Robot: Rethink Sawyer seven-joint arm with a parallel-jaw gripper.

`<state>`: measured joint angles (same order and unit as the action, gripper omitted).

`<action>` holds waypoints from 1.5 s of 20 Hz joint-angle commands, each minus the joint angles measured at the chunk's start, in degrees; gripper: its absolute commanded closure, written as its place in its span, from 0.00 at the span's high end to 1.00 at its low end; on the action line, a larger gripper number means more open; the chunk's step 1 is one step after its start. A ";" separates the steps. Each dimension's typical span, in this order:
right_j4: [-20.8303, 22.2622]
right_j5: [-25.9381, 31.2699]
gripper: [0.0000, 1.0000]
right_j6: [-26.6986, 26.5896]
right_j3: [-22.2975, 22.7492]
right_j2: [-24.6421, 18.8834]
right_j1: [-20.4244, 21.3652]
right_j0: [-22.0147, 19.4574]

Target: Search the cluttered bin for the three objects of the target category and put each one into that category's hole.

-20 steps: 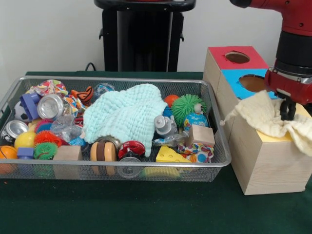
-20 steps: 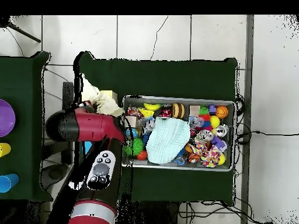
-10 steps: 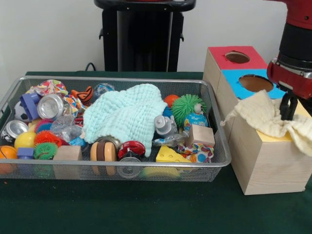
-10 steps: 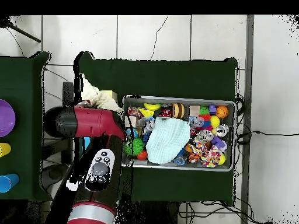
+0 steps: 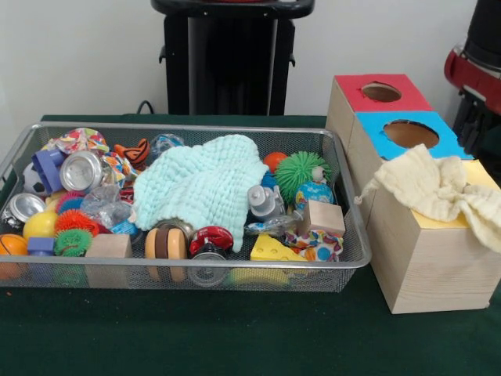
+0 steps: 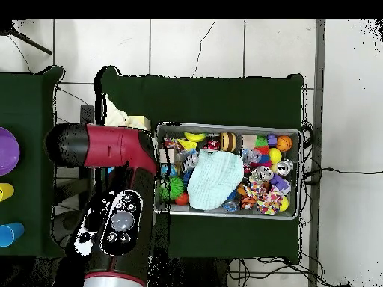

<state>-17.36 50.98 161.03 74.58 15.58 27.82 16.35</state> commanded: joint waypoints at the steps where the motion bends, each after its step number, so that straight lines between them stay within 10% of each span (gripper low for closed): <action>1: -1.11 8.17 0.00 9.71 -3.27 -1.46 -1.31 -2.58; 17: 1.92 15.53 0.00 4.23 -17.28 -1.87 -6.45 -9.25; 30: 4.10 12.07 0.00 -2.49 -18.67 -3.80 -8.38 -13.75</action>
<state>-16.23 59.78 161.03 55.65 15.60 22.52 5.60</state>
